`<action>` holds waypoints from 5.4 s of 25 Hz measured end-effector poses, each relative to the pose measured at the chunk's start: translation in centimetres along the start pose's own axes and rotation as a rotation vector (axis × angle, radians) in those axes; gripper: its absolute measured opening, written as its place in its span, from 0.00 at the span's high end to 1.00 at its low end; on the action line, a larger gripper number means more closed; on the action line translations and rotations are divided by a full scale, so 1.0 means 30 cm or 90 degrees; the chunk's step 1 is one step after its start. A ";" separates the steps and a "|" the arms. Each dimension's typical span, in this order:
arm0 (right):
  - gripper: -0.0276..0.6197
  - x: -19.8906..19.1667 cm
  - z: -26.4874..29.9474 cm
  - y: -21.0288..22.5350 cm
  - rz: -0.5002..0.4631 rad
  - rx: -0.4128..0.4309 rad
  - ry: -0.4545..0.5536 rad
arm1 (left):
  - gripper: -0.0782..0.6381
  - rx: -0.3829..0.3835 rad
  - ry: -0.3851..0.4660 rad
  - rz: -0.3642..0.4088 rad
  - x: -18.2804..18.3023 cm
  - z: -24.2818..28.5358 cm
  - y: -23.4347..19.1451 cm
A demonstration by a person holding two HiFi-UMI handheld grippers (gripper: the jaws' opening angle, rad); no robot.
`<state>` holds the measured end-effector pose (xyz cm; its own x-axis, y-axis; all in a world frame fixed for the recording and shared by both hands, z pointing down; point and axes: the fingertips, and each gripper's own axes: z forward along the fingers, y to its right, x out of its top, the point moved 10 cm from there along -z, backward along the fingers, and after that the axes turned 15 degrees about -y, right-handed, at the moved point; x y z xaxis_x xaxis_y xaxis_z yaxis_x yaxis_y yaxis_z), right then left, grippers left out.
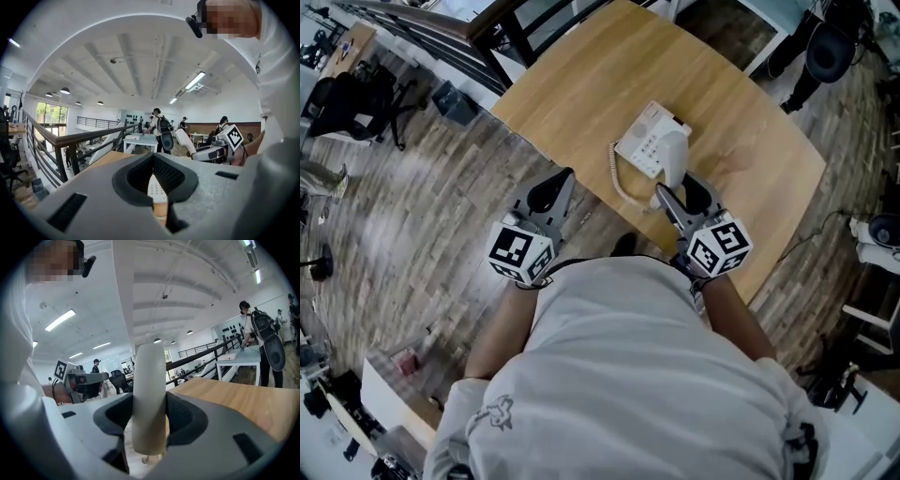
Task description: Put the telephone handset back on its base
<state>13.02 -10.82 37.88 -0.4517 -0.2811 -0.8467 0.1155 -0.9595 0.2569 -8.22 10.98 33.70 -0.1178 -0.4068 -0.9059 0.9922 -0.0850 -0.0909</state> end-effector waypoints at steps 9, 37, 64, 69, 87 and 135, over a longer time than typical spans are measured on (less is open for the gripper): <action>0.62 -0.001 -0.054 0.078 0.038 -0.033 0.026 | 0.88 -0.058 -0.016 0.029 0.086 0.162 -0.001; 0.62 0.141 0.315 0.116 0.200 -0.252 0.026 | 0.88 -0.322 -0.032 0.138 0.326 0.656 -0.549; 0.62 0.047 0.624 0.102 0.419 -0.419 0.013 | 0.88 -0.507 -0.138 0.177 0.250 0.896 -0.747; 0.62 0.001 0.674 0.156 0.445 -0.417 -0.003 | 0.88 -0.497 -0.161 0.179 0.207 0.939 -0.749; 0.62 -0.146 0.825 0.331 0.513 -0.458 -0.060 | 0.88 -0.505 -0.244 0.183 0.048 1.120 -0.734; 0.55 -0.194 0.922 0.419 0.523 -0.495 -0.133 | 0.88 -0.498 -0.247 0.147 -0.008 1.123 -0.811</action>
<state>-7.37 -20.76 58.94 -0.1165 -0.8886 -0.4436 0.9250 -0.2598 0.2774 -33.69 -17.49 50.05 0.2229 -0.6278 -0.7458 0.7195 0.6221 -0.3086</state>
